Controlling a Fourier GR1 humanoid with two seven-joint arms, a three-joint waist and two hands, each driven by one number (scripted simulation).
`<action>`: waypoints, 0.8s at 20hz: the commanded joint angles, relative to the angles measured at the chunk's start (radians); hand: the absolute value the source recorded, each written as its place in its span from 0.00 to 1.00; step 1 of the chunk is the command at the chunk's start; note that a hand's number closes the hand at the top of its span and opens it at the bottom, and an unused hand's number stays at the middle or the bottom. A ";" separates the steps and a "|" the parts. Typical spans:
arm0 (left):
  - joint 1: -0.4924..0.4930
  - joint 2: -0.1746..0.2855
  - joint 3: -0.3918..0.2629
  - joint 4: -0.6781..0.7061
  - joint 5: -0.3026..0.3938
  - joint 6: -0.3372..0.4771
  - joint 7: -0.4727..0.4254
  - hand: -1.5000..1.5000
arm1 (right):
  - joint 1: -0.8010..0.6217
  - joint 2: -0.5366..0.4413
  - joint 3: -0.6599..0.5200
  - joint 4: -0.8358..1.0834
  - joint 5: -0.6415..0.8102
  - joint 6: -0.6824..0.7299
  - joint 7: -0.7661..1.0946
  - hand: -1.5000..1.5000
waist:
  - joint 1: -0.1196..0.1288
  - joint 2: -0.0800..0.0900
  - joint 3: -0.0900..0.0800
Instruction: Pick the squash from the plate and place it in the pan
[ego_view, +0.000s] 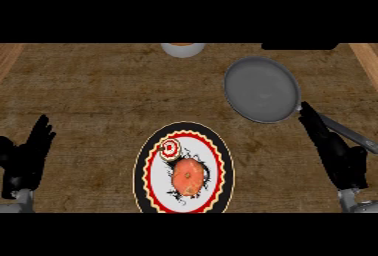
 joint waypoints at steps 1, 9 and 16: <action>-0.053 -0.039 -0.045 -0.007 -0.004 -0.031 0.011 0.50 | -0.092 0.053 0.105 0.000 0.092 0.023 -0.015 1.00 | 0.009 -0.015 0.004; -0.142 -0.194 -0.229 -0.084 0.084 -0.206 0.020 0.50 | -0.517 0.020 0.384 -0.154 0.531 0.107 -0.133 0.00 | 0.080 -0.022 -0.003; -0.127 -0.249 -0.254 -0.140 0.093 -0.178 0.060 0.50 | -0.627 0.268 0.566 0.082 0.699 0.085 -0.239 0.00 | 0.033 -0.016 0.004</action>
